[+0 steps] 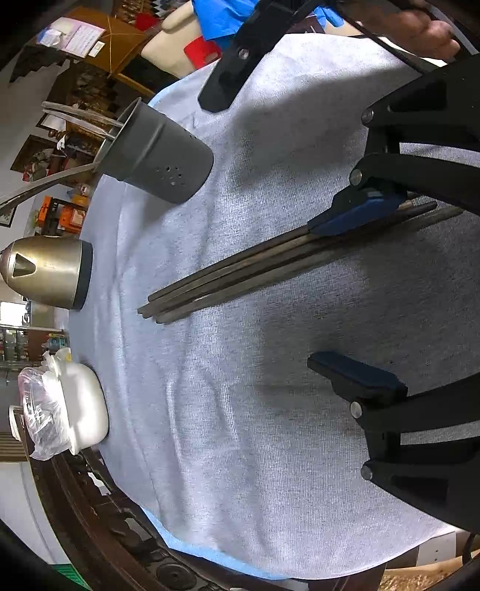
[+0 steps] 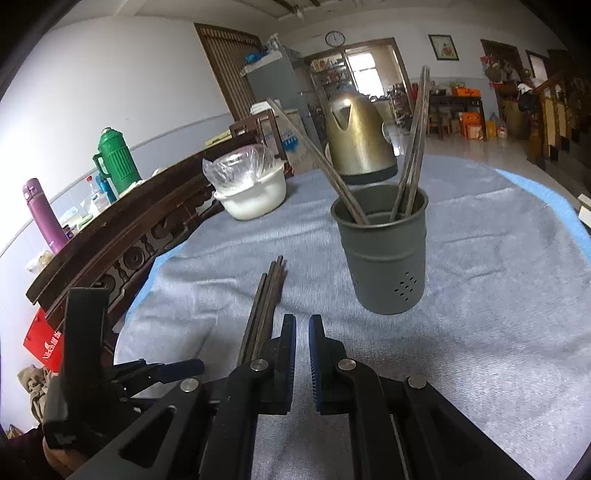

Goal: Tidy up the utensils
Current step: 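Lower both open tools onto the remaining dark chopsticks on the cloth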

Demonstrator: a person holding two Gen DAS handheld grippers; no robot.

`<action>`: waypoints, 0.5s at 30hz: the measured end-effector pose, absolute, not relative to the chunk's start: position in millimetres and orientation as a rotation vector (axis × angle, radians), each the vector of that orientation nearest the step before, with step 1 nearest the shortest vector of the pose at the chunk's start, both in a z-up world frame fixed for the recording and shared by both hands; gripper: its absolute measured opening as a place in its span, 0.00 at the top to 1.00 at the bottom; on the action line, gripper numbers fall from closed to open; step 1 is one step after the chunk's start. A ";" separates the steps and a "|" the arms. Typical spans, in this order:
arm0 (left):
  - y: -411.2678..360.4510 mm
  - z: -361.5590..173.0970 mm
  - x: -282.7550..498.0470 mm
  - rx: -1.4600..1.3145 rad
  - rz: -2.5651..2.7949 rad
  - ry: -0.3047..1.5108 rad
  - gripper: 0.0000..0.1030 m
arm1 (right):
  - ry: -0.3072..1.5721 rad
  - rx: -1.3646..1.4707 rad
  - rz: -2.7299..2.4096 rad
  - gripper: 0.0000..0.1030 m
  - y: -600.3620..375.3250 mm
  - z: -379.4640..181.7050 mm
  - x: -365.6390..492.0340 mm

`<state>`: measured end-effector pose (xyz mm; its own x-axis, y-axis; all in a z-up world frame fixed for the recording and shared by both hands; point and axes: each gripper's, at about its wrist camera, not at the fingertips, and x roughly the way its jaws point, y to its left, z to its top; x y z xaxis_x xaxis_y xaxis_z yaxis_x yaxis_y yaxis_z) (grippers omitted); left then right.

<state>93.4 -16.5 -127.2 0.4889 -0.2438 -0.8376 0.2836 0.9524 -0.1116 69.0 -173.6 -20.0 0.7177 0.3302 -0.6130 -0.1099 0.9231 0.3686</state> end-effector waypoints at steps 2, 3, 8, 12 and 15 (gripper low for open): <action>-14.1 -127.4 93.7 0.048 -0.316 1.006 0.35 | 0.778 0.330 0.280 0.92 -171.7 -25.5 78.3; -11.8 -127.5 93.5 0.052 -0.313 1.002 0.32 | 0.808 0.331 0.296 0.92 -169.3 -28.8 83.8; 4.1 -126.6 96.1 0.061 -0.284 1.010 0.32 | 0.947 0.311 0.373 0.86 -148.9 -47.7 108.3; 17.2 -125.6 95.5 0.044 -0.292 1.021 0.32 | 1.012 0.319 0.396 0.82 -133.5 -62.7 122.4; 21.8 -125.4 95.8 0.047 -0.285 1.025 0.32 | 1.046 0.323 0.388 0.82 -126.0 -70.8 128.2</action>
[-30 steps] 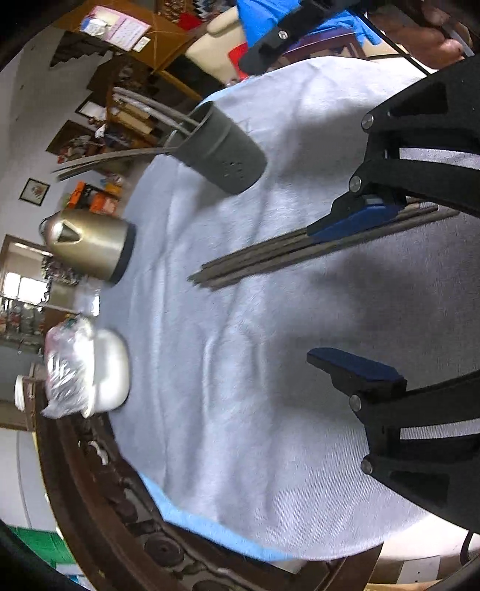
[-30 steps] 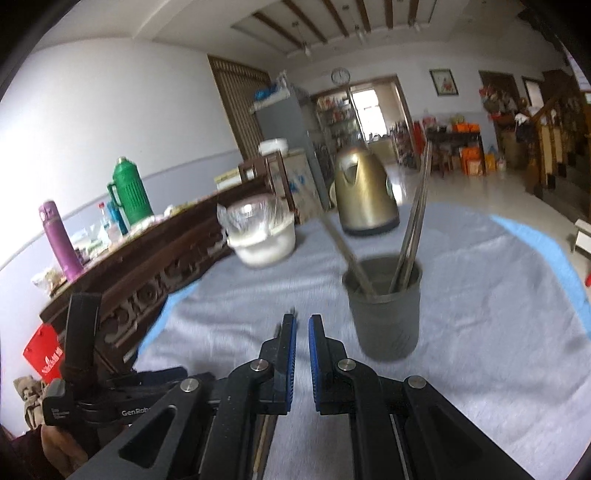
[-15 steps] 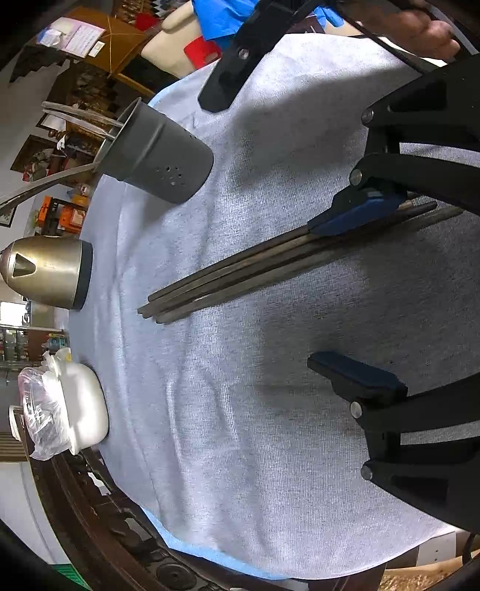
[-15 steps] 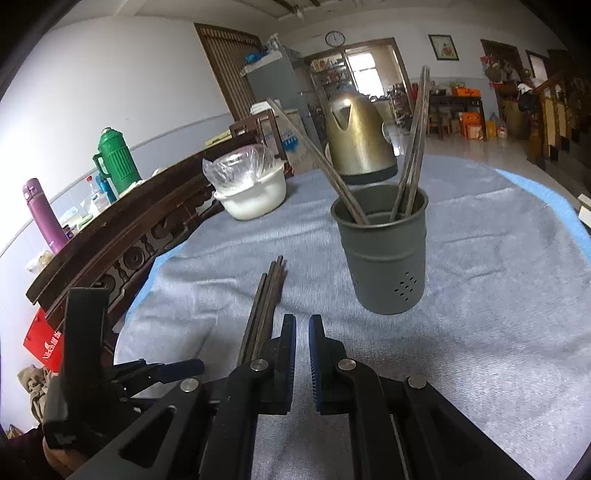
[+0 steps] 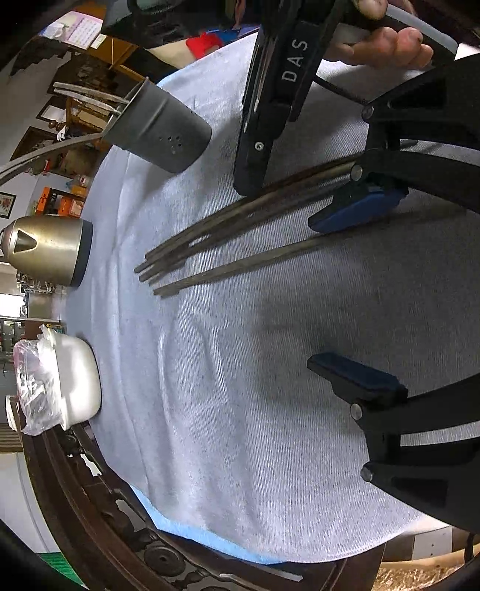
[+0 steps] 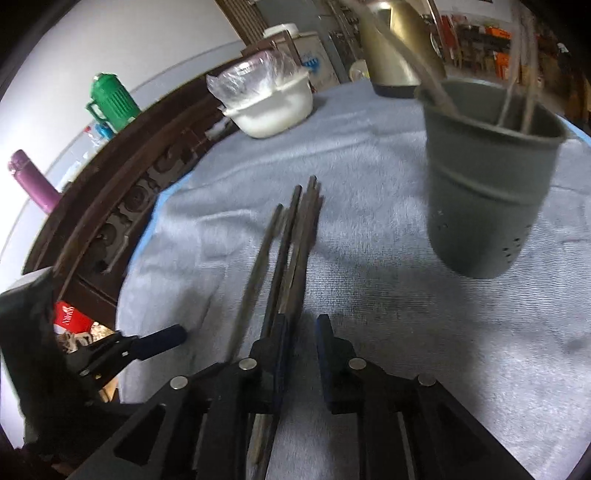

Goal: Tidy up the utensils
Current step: 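Lower both open tools onto the remaining dark chopsticks on the cloth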

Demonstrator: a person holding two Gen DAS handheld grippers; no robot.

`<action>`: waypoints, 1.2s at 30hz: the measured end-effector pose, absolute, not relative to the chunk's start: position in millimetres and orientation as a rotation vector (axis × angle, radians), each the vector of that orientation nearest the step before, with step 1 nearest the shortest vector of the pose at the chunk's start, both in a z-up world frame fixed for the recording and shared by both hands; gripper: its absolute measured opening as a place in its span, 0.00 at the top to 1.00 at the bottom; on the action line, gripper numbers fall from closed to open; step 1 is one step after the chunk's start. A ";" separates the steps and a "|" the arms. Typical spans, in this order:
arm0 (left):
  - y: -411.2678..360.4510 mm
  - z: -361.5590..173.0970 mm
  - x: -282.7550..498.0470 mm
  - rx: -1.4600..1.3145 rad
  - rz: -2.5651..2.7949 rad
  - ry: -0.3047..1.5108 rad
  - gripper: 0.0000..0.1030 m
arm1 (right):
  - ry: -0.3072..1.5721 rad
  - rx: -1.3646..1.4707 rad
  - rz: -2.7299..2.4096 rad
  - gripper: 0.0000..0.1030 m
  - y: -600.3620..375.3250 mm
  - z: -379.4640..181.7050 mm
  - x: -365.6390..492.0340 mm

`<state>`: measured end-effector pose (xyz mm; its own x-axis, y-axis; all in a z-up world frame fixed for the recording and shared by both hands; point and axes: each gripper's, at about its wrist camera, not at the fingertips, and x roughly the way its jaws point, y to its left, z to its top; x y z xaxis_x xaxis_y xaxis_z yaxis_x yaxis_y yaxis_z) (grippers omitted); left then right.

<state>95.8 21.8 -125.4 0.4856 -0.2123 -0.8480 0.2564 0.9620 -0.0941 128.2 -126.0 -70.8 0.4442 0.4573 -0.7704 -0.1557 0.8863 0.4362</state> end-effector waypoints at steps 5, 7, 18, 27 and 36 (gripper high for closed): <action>25.2 -124.5 95.4 0.016 -0.285 1.031 0.32 | 1.046 0.288 0.386 0.82 -114.3 -72.9 129.1; 24.6 -125.2 100.9 0.004 -0.277 1.034 0.32 | 1.055 0.276 0.378 0.83 -112.0 -73.6 128.4; 21.9 -114.1 103.1 -0.008 -0.284 1.003 0.32 | 1.098 0.477 0.236 0.90 -148.6 -76.8 109.3; 19.3 -113.0 99.5 0.009 -0.285 1.000 0.32 | 1.146 0.760 0.215 0.91 -183.7 -88.8 73.9; 12.0 -113.7 107.1 0.053 -0.285 0.998 0.32 | 1.034 0.700 0.215 0.85 -195.2 -63.6 82.3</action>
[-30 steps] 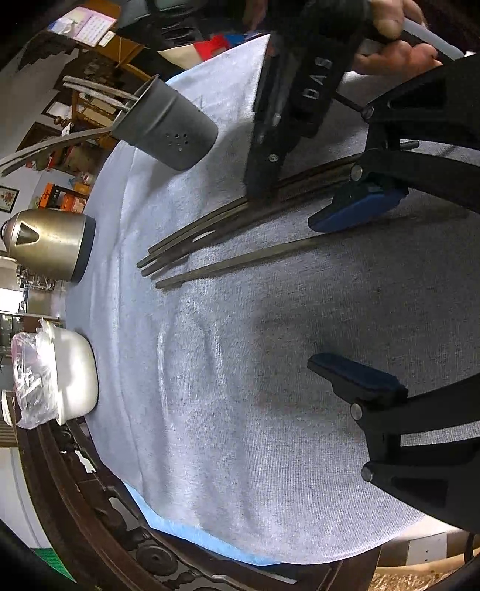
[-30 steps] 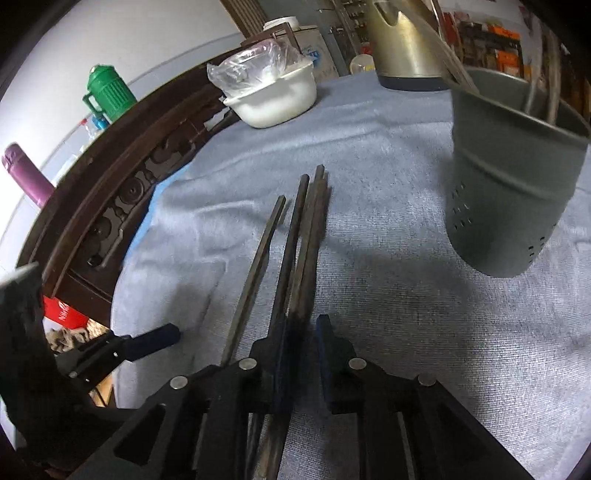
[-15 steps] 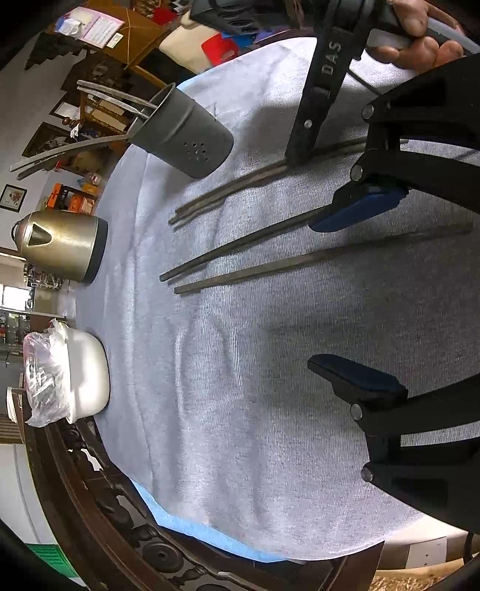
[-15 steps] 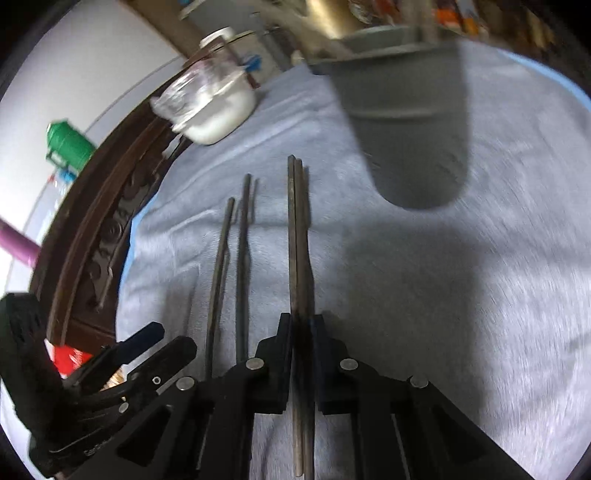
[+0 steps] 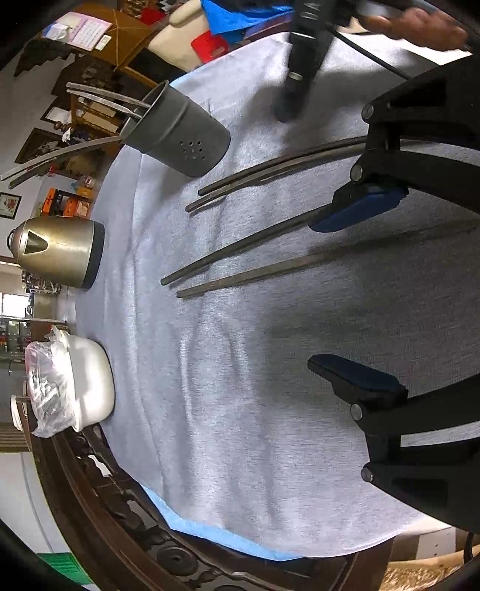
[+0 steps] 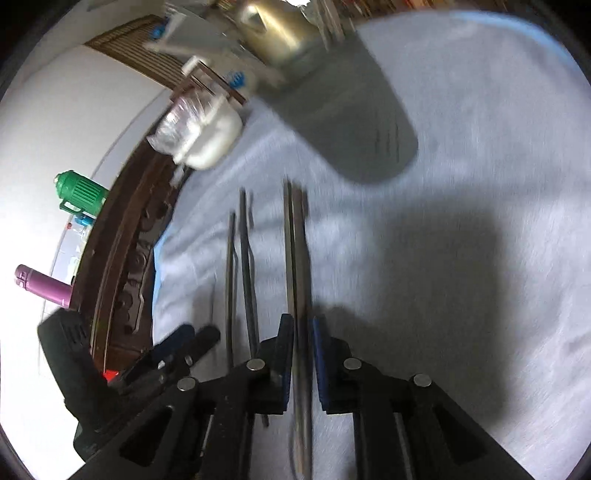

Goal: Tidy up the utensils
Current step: 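Lower both open tools onto the remaining dark chopsticks on the cloth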

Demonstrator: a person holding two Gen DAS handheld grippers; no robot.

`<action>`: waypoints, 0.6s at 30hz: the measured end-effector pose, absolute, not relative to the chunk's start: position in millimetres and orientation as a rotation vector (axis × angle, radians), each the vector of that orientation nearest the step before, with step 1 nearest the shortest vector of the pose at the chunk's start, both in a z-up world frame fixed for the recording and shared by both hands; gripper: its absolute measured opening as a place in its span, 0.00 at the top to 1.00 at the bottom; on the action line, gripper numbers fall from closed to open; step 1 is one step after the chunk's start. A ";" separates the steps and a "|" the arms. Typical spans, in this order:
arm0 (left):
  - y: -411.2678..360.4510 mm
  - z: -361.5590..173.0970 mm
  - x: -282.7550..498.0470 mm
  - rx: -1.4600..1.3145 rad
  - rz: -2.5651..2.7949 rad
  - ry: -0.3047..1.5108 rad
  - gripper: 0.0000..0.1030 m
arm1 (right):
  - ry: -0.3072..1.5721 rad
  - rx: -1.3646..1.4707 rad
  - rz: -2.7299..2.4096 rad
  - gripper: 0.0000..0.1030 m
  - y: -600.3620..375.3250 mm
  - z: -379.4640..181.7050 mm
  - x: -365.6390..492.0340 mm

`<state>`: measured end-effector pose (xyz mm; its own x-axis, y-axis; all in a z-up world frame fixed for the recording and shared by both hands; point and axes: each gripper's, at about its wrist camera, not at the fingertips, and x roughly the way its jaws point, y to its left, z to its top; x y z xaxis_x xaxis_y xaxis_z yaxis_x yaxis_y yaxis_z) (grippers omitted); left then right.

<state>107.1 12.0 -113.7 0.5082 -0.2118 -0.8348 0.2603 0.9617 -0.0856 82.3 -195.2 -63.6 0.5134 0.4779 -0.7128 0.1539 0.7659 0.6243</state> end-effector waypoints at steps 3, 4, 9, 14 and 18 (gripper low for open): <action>9.8 -114.2 118.0 0.056 -0.276 1.005 0.32 | 1.005 0.690 0.206 0.83 -200.8 -59.9 93.3; 9.6 -113.9 121.7 0.052 -0.276 1.006 0.32 | 1.007 0.678 0.217 0.83 -200.0 -59.5 98.3; 7.2 -113.4 143.5 0.035 -0.269 1.035 0.32 | 1.025 0.611 0.226 0.83 -191.2 -64.9 117.6; 7.4 -116.8 152.2 0.024 -0.266 1.063 0.34 | 1.063 0.554 0.216 0.83 -176.5 -74.2 128.9; 7.0 -121.7 153.6 0.026 -0.276 1.080 0.48 | 1.089 0.541 0.213 0.86 -171.9 -81.3 130.5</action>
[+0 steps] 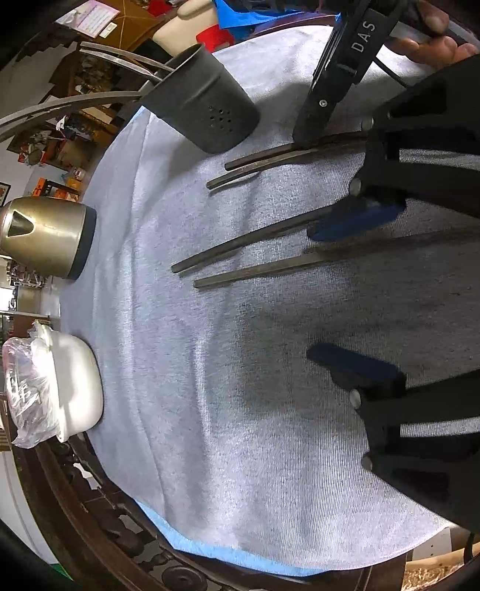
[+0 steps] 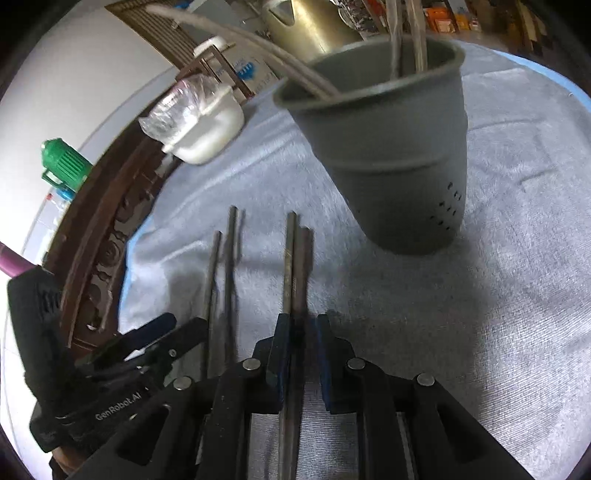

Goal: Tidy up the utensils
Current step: 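Lower both open tools onto the remaining dark chopsticks on the cloth, then close the left tool on a chopstick while the right tool grasps another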

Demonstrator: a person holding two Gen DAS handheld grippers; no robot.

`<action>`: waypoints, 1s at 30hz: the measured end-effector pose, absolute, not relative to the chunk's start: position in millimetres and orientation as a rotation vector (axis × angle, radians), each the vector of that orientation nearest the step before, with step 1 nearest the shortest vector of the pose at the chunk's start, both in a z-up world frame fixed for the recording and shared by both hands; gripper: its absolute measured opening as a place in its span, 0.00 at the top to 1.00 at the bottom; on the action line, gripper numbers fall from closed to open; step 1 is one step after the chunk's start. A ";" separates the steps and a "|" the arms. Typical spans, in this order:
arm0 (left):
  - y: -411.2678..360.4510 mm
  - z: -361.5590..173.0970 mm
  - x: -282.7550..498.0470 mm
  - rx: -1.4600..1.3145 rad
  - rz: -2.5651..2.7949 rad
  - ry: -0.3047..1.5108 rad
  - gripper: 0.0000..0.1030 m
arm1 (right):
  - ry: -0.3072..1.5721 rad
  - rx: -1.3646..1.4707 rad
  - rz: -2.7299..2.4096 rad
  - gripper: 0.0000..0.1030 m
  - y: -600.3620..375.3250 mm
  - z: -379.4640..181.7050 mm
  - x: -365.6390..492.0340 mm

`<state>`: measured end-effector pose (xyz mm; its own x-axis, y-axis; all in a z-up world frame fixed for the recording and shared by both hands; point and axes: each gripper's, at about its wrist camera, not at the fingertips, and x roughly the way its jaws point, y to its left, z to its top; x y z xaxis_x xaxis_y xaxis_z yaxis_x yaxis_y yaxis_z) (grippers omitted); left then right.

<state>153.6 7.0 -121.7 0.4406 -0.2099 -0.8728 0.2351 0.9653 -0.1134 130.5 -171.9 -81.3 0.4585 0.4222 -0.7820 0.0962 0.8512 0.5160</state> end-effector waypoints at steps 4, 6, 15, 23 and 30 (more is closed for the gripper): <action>7.9 -123.6 156.5 0.031 -0.282 1.077 0.53 | 1.084 0.499 0.183 0.87 -174.9 -77.0 127.9; 8.5 -124.2 157.2 0.026 -0.294 1.076 0.58 | 1.086 0.491 0.156 0.87 -179.9 -75.0 126.8; 14.3 -125.9 152.6 0.041 -0.322 1.071 0.62 | 1.086 0.558 0.159 0.85 -187.0 -70.5 131.7; 20.8 -124.1 158.3 0.041 -0.345 1.082 0.62 | 1.123 0.496 0.160 0.85 -175.7 -79.1 134.9; 19.9 -119.0 182.4 0.032 -0.321 1.083 0.62 | 1.099 0.514 0.162 0.85 -178.2 -69.2 144.7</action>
